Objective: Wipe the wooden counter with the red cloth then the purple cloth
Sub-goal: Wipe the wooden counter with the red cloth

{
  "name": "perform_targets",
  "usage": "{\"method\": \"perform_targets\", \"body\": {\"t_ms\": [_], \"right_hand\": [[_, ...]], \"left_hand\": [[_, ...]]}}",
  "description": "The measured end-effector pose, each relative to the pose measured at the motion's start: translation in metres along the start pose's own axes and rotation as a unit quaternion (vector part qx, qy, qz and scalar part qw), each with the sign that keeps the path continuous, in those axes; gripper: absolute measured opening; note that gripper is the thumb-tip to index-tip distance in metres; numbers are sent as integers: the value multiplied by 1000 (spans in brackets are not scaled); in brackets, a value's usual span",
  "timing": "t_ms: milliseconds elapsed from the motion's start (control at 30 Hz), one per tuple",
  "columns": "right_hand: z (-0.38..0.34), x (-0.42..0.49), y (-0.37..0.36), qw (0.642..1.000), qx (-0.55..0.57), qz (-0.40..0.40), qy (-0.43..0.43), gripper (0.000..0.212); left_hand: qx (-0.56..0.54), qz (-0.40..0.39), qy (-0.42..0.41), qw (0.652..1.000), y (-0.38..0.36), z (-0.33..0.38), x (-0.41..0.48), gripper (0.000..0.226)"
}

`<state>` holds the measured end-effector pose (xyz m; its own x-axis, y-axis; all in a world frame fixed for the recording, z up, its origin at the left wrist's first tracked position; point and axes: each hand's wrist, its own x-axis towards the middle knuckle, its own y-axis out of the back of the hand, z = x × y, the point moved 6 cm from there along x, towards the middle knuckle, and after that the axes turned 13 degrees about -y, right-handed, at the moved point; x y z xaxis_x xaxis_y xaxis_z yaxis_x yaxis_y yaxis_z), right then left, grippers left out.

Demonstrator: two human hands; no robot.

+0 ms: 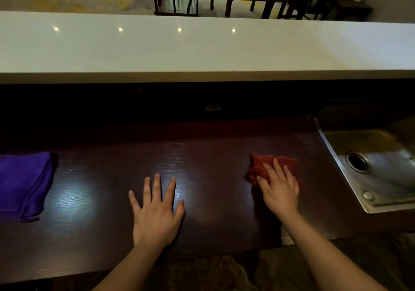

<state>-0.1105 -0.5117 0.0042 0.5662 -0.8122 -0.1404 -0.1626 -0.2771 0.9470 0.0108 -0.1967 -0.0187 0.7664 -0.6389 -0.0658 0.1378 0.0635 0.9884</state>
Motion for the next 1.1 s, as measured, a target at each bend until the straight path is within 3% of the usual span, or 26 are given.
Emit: {"method": "perform_targets", "body": {"t_ms": [67, 167, 233, 400, 533, 600, 700, 800, 867, 967, 1100], "right_hand": [[-12, -11, -6, 998, -18, -5, 57, 50], [-14, -49, -17, 971, -72, -48, 221, 57], [1, -57, -15, 961, -88, -64, 254, 59], [14, 3, 3, 997, -36, -5, 61, 52], [-19, 41, -3, 999, -13, -32, -3, 54], [-43, 39, -11, 998, -27, -52, 27, 54], [-73, 0, -25, 983, -61, -67, 159, 55], [-68, -56, -38, 958, -68, -57, 272, 57], [-51, -66, -39, 950, -75, -57, 297, 58], [-35, -33, -27, 963, -92, -52, 249, 60], [-36, 18, -15, 993, -62, -41, 89, 57]], "left_hand": [[0, 0, 0, 1000, 0, 0, -1, 69], [-1, 0, -1, 1000, 1, -1, -1, 69], [-3, 2, -2, 1000, 3, 0, -1, 69], [3, 5, -5, 1000, 4, 2, 0, 68], [10, 5, -8, 1000, 4, 3, 1, 68], [11, 9, -10, 1000, 4, 3, 0, 67], [12, 11, -8, 1000, 3, 2, 0, 68], [4, 19, -6, 1000, 4, 2, 0, 67], [2, 19, -6, 1000, 4, 2, 0, 68], [1, 21, -7, 1000, 4, 2, 0, 68], [4, 21, -5, 1000, 4, 2, 0, 67]]}}
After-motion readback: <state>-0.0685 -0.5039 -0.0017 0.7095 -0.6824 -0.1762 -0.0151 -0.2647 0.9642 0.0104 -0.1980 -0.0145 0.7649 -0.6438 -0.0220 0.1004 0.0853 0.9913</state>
